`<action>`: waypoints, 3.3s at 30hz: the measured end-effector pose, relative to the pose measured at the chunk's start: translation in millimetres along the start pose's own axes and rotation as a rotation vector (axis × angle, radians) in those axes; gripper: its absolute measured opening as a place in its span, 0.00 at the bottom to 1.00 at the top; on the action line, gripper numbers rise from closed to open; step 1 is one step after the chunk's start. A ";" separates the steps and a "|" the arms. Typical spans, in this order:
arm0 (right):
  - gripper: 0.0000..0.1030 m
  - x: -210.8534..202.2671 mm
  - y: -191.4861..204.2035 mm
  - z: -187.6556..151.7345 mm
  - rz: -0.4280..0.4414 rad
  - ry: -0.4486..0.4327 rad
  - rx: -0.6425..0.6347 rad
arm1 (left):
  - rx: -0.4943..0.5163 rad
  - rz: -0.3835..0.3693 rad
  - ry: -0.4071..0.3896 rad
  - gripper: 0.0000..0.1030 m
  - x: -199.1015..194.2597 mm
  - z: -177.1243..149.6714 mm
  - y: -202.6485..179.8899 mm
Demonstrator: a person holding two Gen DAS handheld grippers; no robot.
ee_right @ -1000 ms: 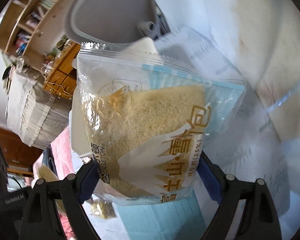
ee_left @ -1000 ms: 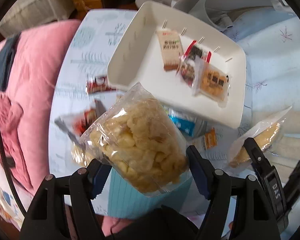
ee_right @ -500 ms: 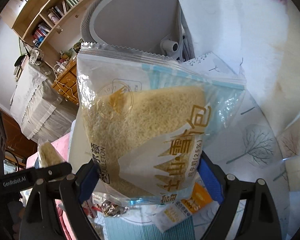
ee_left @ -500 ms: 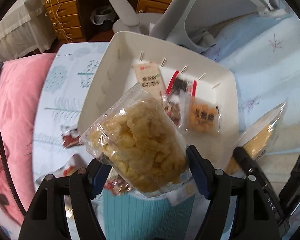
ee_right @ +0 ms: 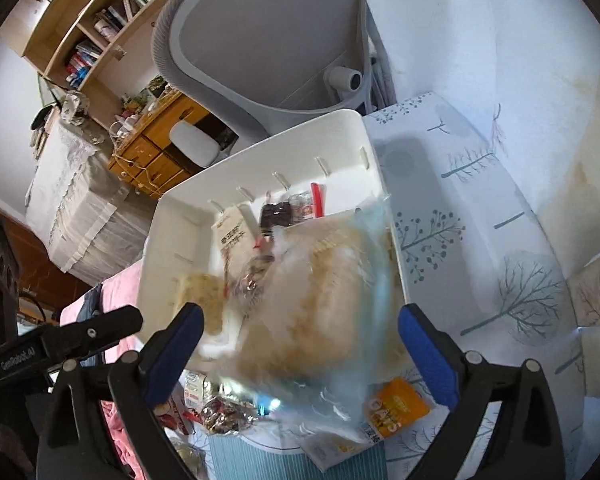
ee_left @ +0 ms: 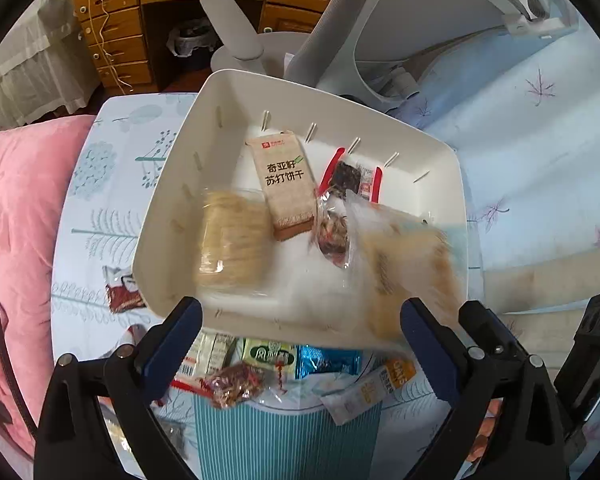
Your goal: Organize snacks
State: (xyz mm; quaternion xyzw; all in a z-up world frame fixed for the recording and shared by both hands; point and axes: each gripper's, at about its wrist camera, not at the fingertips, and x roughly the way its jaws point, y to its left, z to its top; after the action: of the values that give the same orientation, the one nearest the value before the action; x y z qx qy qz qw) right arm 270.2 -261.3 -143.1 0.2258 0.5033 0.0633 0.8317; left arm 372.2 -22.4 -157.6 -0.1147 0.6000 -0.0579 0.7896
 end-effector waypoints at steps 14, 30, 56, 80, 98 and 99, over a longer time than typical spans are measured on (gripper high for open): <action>0.96 -47.4 -16.9 -17.9 0.102 0.033 0.031 | -0.087 0.017 -0.057 0.95 -56.6 -84.2 -19.0; 0.95 -64.7 -37.7 -77.4 0.114 0.178 0.053 | -0.204 0.078 -0.041 0.95 -84.7 -196.7 -1.2; 0.87 -69.0 20.1 -202.9 -0.068 0.087 0.424 | 0.176 0.084 -0.026 0.95 -114.3 -191.9 131.8; 0.71 -49.1 23.2 -203.1 -0.242 -0.060 0.383 | 0.504 0.325 0.107 0.95 -19.7 -124.3 111.2; 0.62 32.9 -1.7 -160.7 -0.280 0.009 0.330 | 0.343 0.410 0.346 0.95 76.7 -81.5 147.4; 0.61 37.0 -2.0 -160.0 -0.293 0.023 0.326 | 0.328 0.408 0.357 0.95 80.4 -81.4 150.3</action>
State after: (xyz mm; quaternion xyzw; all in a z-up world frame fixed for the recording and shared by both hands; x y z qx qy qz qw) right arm 149.4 -200.9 -236.5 0.2810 0.5438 -0.1381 0.7786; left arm 309.0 95.5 -291.0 0.1486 0.7225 -0.0136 0.6751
